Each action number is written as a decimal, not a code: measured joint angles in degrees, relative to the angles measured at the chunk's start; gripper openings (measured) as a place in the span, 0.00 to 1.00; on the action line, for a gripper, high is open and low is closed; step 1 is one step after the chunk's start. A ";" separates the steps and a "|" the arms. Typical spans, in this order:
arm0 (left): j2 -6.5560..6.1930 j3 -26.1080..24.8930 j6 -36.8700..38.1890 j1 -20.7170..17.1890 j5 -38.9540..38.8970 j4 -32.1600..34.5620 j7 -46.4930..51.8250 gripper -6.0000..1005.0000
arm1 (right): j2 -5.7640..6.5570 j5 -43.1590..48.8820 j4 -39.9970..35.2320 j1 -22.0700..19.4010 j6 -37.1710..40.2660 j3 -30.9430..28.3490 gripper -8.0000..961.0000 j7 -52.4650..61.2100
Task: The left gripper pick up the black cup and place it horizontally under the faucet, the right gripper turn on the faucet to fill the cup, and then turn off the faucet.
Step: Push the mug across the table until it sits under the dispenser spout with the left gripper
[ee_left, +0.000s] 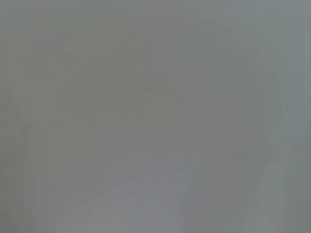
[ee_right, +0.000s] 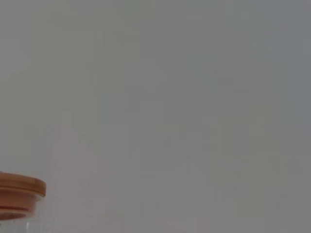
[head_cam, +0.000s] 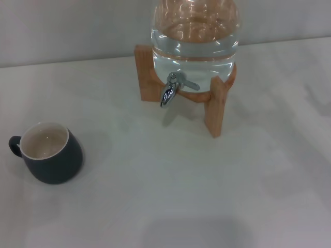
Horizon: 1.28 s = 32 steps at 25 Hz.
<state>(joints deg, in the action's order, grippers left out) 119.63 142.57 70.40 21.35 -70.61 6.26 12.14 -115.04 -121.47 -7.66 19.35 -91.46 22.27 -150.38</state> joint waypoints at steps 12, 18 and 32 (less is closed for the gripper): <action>0.08 3.50 0.14 -3.12 3.88 0.26 -1.86 0.89 | 0.00 0.10 1.00 -0.49 -0.11 3.07 0.90 -0.16; 0.08 5.07 0.01 -3.64 4.22 0.24 -1.87 0.89 | 0.00 0.10 1.00 -0.34 -0.21 3.65 0.90 -0.24; 0.15 7.29 -0.41 -4.10 4.34 0.25 -1.86 0.89 | 0.00 0.09 0.99 -0.81 -0.22 4.36 0.90 -0.42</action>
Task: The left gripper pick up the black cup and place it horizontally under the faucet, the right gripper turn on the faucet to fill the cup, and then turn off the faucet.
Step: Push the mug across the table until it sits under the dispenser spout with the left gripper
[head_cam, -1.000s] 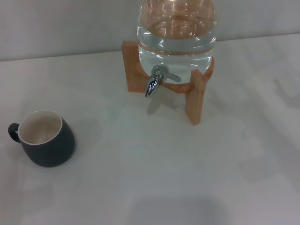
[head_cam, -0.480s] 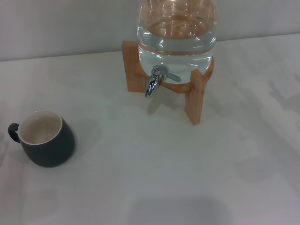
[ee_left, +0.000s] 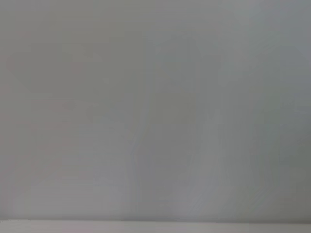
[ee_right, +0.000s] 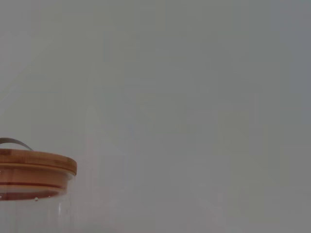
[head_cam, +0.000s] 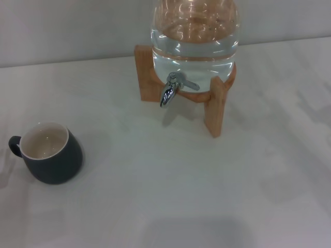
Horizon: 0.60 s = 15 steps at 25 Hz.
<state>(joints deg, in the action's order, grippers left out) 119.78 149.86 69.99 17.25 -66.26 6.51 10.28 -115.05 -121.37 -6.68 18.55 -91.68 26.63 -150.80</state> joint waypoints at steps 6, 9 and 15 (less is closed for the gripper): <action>0.02 0.77 -0.55 -0.34 0.37 0.12 0.00 0.89 | -0.08 0.00 0.00 0.00 0.01 0.00 0.90 -0.02; 0.02 1.91 -0.85 -0.50 0.41 0.20 -0.04 0.89 | -0.09 0.00 0.00 0.03 0.01 0.00 0.90 -0.02; -0.02 3.61 -1.75 -0.62 0.44 0.21 -0.15 0.89 | -0.09 0.00 0.00 0.07 -0.06 0.00 0.90 0.03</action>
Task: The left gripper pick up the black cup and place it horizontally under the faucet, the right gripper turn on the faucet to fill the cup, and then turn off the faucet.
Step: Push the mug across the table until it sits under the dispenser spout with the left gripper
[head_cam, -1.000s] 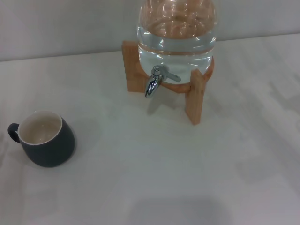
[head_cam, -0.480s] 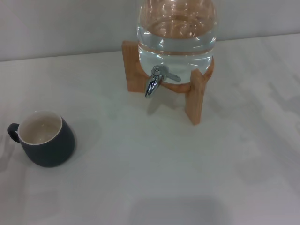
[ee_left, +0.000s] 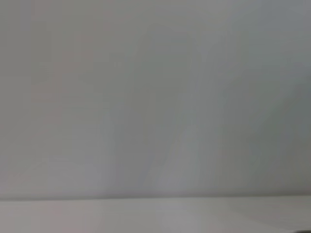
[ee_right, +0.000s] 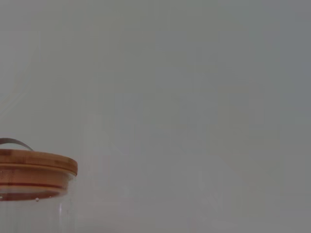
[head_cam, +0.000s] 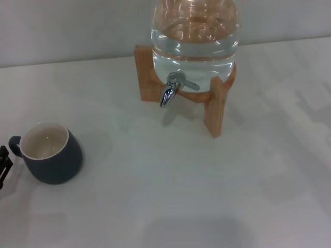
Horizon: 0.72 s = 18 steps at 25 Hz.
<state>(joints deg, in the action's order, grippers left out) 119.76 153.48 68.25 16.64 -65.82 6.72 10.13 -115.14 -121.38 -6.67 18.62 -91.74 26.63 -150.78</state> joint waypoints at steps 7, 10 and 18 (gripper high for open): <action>-0.05 0.24 -0.34 0.05 0.08 0.05 -0.11 0.89 | 0.00 0.00 0.04 0.02 -0.35 0.00 0.90 -0.01; -0.11 0.31 -0.41 0.29 1.08 0.05 -0.11 0.89 | 0.00 0.00 0.06 0.02 -0.40 0.00 0.90 -0.01; -0.14 0.34 -1.01 0.66 1.66 0.14 -0.11 0.89 | 0.00 0.00 0.08 0.10 -0.55 0.00 0.90 0.00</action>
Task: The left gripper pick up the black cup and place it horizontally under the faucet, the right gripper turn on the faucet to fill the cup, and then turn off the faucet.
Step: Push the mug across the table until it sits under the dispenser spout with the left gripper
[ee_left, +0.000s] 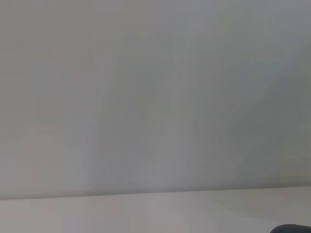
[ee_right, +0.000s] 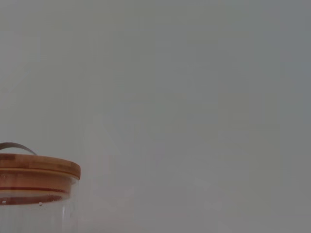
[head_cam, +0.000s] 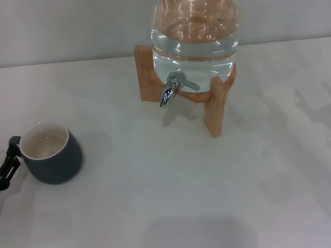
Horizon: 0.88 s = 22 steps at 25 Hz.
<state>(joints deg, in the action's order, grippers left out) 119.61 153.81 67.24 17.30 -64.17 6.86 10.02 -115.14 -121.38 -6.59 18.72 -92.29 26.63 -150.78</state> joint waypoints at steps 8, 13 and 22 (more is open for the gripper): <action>-0.14 0.00 -1.01 0.56 0.53 -0.01 0.00 0.89 | 0.00 0.00 0.00 0.18 0.00 0.00 0.90 -0.04; -0.17 -0.01 -1.33 1.11 0.54 -0.16 0.00 0.89 | 0.00 0.00 0.00 0.20 0.00 0.00 0.90 -0.05; -0.26 0.00 -1.64 2.44 0.56 -0.49 0.00 0.89 | 0.00 0.00 0.01 0.30 0.00 0.00 0.90 -0.04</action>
<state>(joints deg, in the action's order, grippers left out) 119.35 153.81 65.60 19.74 -63.60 6.37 10.01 -115.13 -121.38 -6.58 19.01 -92.29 26.63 -150.82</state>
